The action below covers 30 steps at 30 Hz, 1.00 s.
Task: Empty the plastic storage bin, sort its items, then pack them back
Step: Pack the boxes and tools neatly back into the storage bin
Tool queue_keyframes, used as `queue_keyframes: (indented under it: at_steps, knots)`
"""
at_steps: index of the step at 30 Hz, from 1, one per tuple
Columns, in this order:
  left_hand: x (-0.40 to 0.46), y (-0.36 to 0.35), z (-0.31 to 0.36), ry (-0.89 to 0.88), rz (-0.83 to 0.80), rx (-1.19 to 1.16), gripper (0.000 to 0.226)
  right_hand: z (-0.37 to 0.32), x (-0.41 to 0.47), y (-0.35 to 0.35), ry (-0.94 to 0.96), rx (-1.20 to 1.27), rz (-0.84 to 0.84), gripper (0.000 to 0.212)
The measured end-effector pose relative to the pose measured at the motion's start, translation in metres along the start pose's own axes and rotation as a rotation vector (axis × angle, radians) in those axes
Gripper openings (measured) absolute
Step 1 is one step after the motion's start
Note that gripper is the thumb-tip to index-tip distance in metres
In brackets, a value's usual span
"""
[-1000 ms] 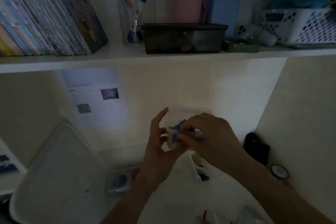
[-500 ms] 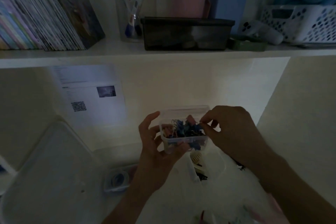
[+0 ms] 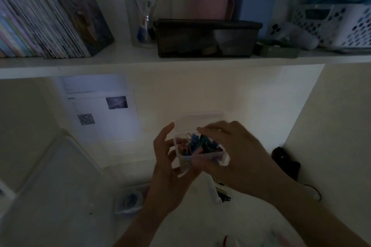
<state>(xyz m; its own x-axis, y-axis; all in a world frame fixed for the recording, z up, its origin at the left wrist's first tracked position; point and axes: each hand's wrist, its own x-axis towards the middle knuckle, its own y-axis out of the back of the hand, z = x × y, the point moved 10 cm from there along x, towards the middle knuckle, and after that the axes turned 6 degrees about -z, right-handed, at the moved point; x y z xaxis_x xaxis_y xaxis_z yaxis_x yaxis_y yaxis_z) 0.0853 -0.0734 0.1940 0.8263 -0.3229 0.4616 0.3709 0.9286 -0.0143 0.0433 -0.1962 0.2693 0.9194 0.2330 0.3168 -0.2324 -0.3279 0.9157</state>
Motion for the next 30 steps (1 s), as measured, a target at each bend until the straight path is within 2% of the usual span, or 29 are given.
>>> queue_keyframes:
  at_steps: [1,4,6,7,11,13,16,18,21,22,23,25,27,30]
  knots:
    - [0.002,-0.003,0.0,0.001,-0.008,-0.041,0.089,-0.009,0.001,-0.008,0.021,-0.029,-0.036,0.067]
    - [0.003,-0.011,-0.011,0.101,-0.011,-0.378,0.053,-0.025,0.003,-0.026,0.074,-0.051,-0.086,0.059]
    - [0.002,-0.011,-0.019,0.138,-0.007,-0.445,0.055,-0.031,0.004,-0.033,0.1,-0.014,-0.108,0.055]
    - [0.002,-0.009,-0.019,0.136,0.003,-0.42,0.055,-0.031,0.003,-0.035,0.112,0.019,-0.12,0.056]
    - [0.004,0.008,-0.013,0.042,0.012,-0.116,0.094,-0.009,0.002,-0.026,0.07,0.18,-0.043,0.063]
    - [0.005,0.011,-0.014,0.032,-0.002,-0.04,0.1,-0.002,0.002,-0.019,0.066,0.119,0.027,0.057]
    - [0.008,0.018,-0.019,0.052,0.01,-0.041,0.103,0.0,0.002,-0.019,0.125,0.094,0.032,0.05]
    - [0.011,0.02,-0.024,0.084,0.003,-0.062,0.103,0.017,0.001,-0.01,0.03,0.196,0.06,0.044]
    - [0.012,0.021,-0.029,0.116,-0.013,-0.122,0.09,0.055,-0.008,0.019,-0.152,0.4,0.33,0.012]
    - [0.012,0.022,-0.03,0.113,-0.015,-0.125,0.083,0.066,-0.009,0.019,-0.209,0.48,0.365,0.011]
    - [0.013,0.023,-0.029,0.098,-0.021,-0.115,0.076,0.074,-0.007,0.01,-0.259,0.569,0.316,0.018]
    - [0.016,0.022,-0.026,0.049,-0.054,-0.08,0.062,0.077,0.002,-0.023,-0.303,0.794,0.083,0.035]
    - [0.018,0.02,-0.023,0.007,-0.085,-0.043,0.054,0.068,0.006,-0.053,-0.306,1.029,-0.111,0.04]
    - [0.023,0.019,-0.024,-0.022,-0.103,-0.01,0.05,0.06,0.009,-0.076,-0.285,1.237,-0.179,0.044]
